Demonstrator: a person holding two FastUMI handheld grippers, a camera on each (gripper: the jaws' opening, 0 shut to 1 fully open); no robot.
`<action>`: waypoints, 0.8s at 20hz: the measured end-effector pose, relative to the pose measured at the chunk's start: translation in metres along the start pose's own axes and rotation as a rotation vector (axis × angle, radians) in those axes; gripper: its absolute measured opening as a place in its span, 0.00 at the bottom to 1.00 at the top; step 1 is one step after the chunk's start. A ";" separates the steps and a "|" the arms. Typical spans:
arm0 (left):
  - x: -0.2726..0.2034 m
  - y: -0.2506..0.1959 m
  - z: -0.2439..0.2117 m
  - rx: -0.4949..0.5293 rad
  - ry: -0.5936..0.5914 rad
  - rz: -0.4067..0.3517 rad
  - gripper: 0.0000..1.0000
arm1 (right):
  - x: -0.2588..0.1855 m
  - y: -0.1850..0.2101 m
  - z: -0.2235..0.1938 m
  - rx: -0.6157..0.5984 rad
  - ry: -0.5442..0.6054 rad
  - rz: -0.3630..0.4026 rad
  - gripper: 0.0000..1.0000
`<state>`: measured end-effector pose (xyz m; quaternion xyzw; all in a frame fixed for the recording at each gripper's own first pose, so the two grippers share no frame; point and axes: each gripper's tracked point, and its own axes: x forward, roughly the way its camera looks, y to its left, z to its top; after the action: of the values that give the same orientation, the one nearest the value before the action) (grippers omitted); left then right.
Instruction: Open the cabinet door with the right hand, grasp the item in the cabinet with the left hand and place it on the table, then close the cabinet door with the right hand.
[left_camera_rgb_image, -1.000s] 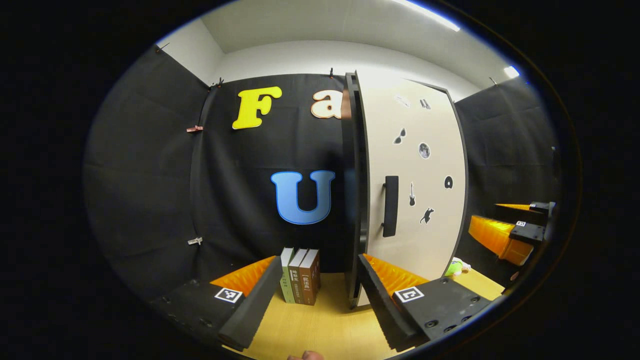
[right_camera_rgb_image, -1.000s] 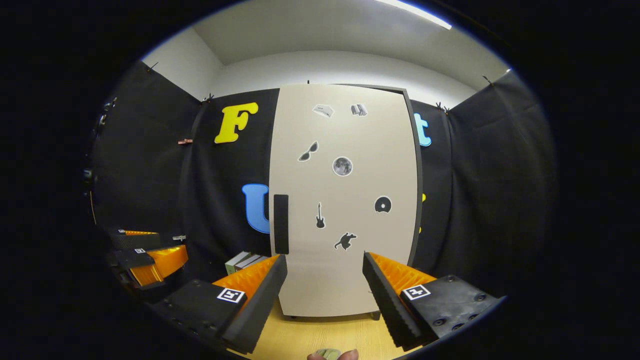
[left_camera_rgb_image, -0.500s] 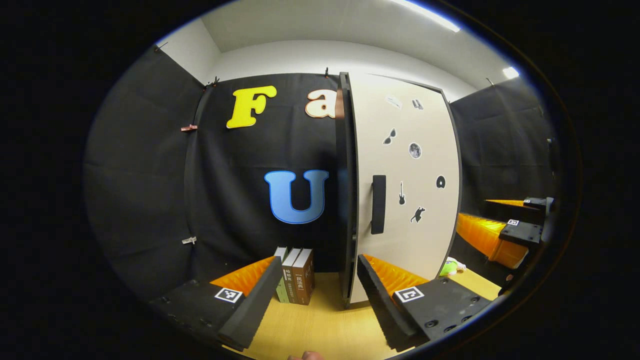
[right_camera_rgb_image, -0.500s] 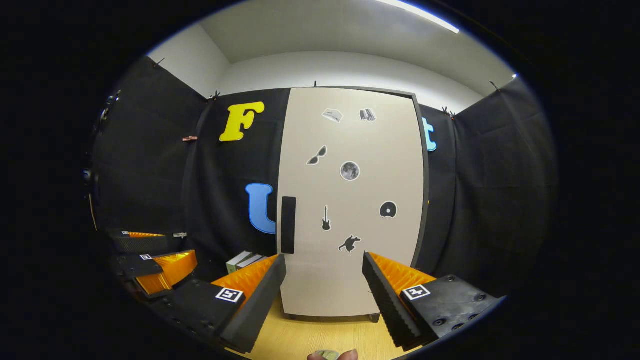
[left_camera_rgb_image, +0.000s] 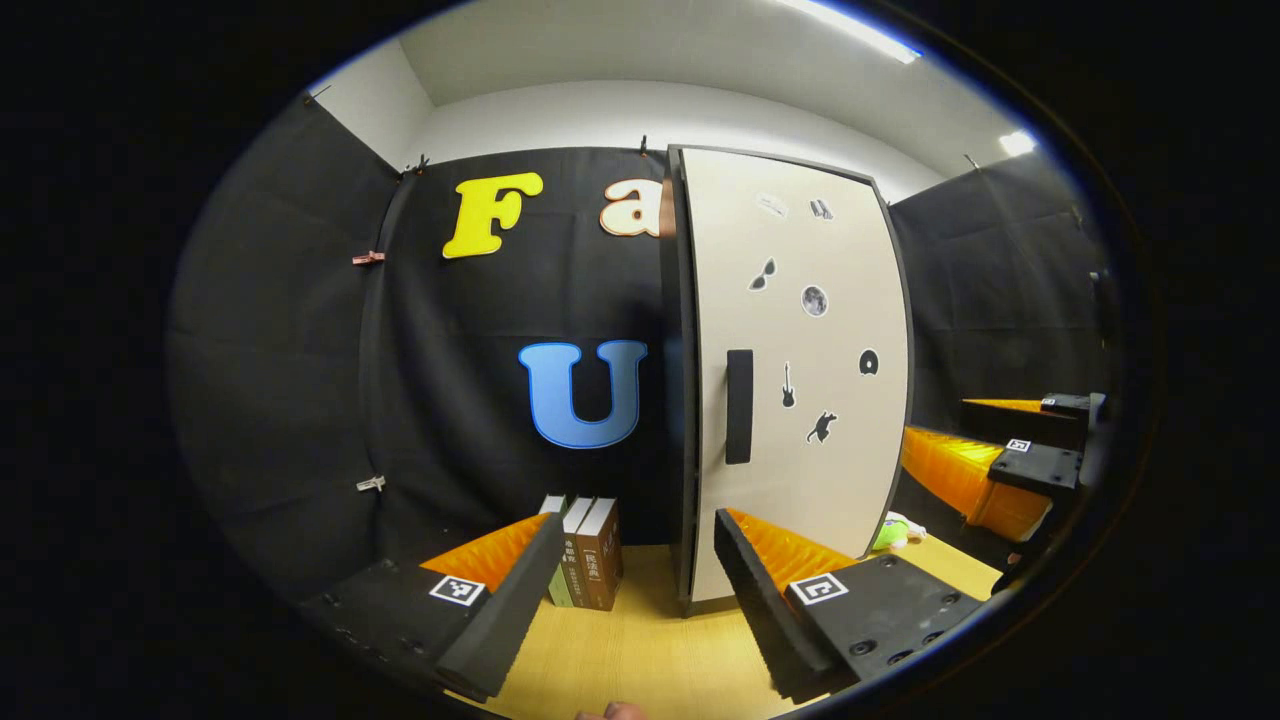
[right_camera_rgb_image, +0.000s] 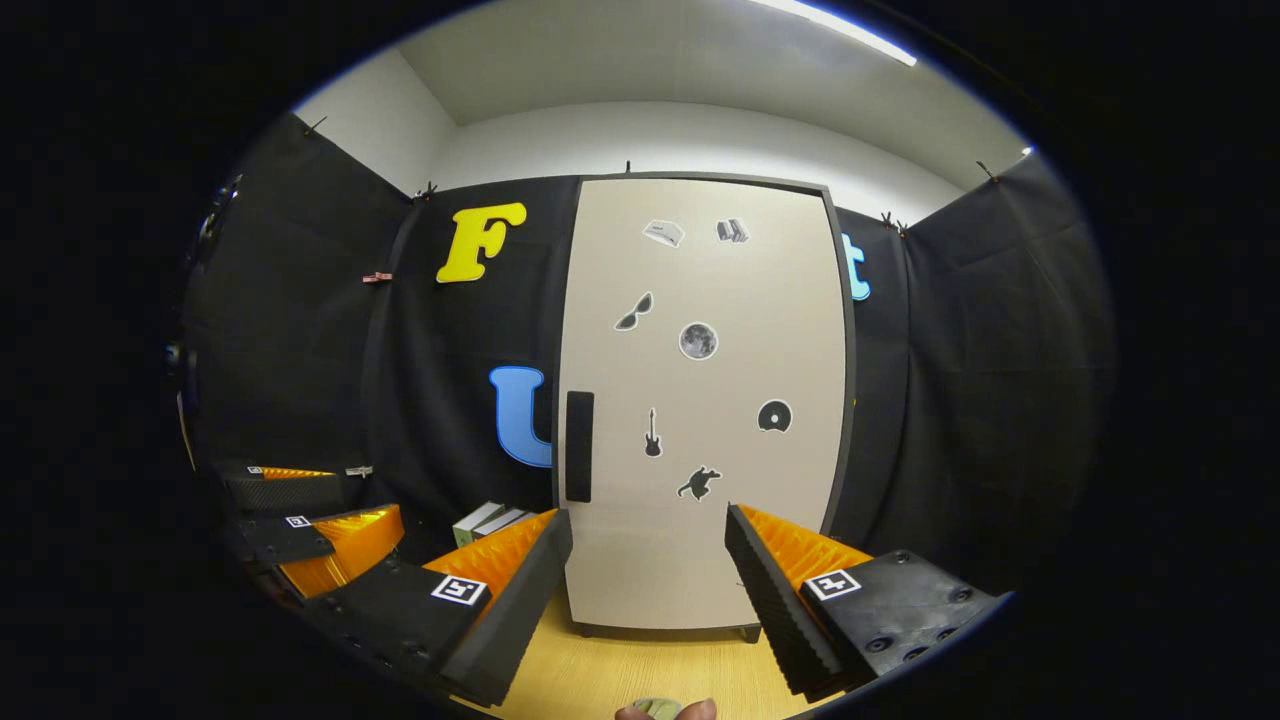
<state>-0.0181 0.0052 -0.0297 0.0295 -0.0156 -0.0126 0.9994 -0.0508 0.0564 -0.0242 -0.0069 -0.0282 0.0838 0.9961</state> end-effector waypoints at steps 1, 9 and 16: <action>0.002 -0.001 0.000 0.002 0.000 -0.005 0.95 | 0.001 0.000 0.000 0.000 -0.002 0.000 0.99; 0.015 0.007 0.012 0.005 -0.061 0.020 0.94 | 0.016 -0.002 0.004 0.077 -0.026 0.018 0.99; 0.014 -0.026 0.026 0.060 -0.110 0.013 0.94 | 0.021 -0.034 0.016 0.085 -0.069 0.010 0.99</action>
<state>-0.0053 -0.0223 -0.0053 0.0588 -0.0712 -0.0073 0.9957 -0.0252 0.0262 -0.0068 0.0383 -0.0588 0.0902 0.9935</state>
